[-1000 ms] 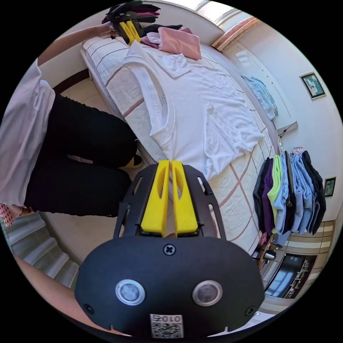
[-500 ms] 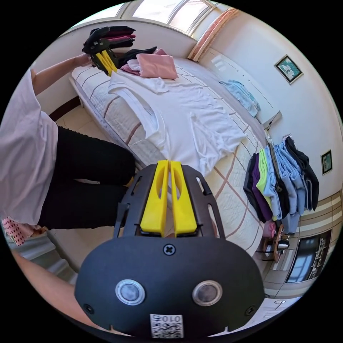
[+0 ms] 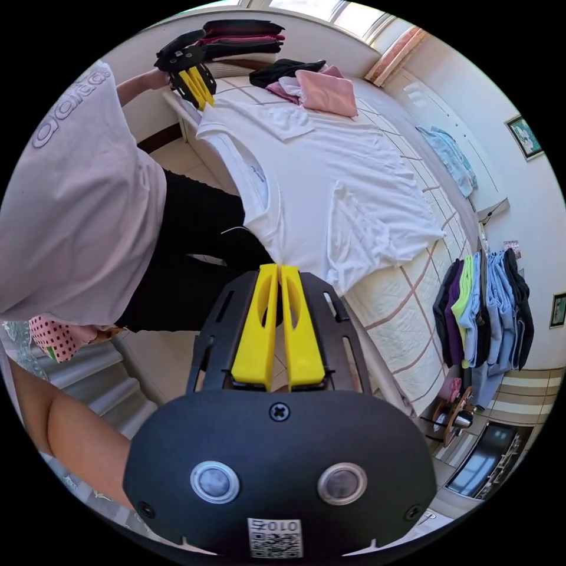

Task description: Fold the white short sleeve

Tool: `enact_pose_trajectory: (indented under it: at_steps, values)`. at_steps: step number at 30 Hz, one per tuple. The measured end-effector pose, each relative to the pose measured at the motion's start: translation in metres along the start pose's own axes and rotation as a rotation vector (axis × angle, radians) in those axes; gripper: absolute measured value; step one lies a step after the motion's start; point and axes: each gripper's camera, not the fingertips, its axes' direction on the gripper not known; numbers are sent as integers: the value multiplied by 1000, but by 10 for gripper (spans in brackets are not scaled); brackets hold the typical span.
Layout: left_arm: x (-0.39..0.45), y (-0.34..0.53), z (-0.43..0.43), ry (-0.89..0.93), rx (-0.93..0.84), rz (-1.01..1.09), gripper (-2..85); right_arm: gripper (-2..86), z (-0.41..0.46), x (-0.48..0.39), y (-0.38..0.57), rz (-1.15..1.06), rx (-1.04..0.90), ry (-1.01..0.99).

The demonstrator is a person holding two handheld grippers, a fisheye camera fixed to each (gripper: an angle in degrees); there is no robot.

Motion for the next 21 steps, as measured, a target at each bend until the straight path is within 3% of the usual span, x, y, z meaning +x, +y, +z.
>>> enact_pose_trajectory:
  at_steps: [6, 14, 19, 21]
  values:
    - [-49, -18, -12, 149, -5, 1, -1, 12, -6, 55, -6, -6, 3, -20]
    - [-262, -114, -45, 301, -64, -2, -1, 13, -28, 239, -68, 14, 81, 3]
    - [-375, -167, 7, 271, -174, -144, 0, 13, 36, 352, -123, 139, 15, -61]
    - [-397, -178, 42, 288, -226, -209, 1, 15, 93, 385, -145, 189, -95, -144]
